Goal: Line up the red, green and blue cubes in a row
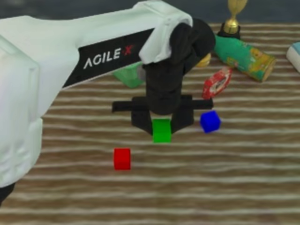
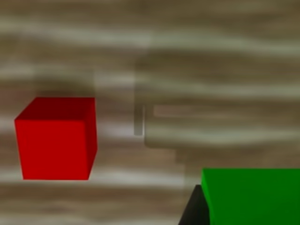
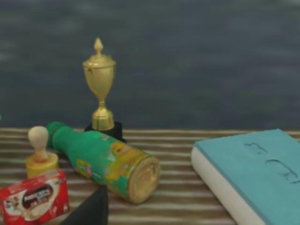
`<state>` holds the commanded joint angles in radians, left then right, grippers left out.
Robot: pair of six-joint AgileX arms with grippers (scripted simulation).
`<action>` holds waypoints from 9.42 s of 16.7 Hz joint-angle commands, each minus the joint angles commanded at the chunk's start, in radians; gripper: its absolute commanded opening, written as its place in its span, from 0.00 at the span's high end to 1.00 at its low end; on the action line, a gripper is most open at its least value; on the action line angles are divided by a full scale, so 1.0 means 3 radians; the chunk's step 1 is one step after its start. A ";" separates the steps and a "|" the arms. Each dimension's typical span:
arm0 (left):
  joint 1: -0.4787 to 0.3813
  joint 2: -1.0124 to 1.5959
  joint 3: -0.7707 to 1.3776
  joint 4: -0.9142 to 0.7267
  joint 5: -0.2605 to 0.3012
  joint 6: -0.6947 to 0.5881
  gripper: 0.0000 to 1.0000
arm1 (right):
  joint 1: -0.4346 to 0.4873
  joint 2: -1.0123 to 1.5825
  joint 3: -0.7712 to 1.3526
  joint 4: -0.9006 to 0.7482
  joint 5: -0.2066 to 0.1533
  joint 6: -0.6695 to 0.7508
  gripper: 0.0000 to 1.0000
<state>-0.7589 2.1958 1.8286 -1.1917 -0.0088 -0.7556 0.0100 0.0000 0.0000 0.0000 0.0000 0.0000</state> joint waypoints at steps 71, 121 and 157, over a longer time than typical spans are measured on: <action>0.2247 -0.6016 -0.5099 0.3146 -0.0040 0.1724 0.00 | 0.1226 0.6306 0.5173 -0.3323 -0.0003 0.0353 0.00; 0.2596 -0.7320 -0.6095 0.3972 0.0029 0.2519 0.00 | 0.1495 0.7875 0.5916 -0.3207 0.0024 0.0437 1.00; 0.2596 -0.7320 -0.6095 0.3972 0.0029 0.2519 0.00 | 0.1984 0.6898 0.4586 -0.2857 0.0045 0.2040 1.00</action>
<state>0.0200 0.0000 0.0000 0.0000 0.0000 0.0000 0.6052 2.0695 1.3756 -0.8572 0.0134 0.6120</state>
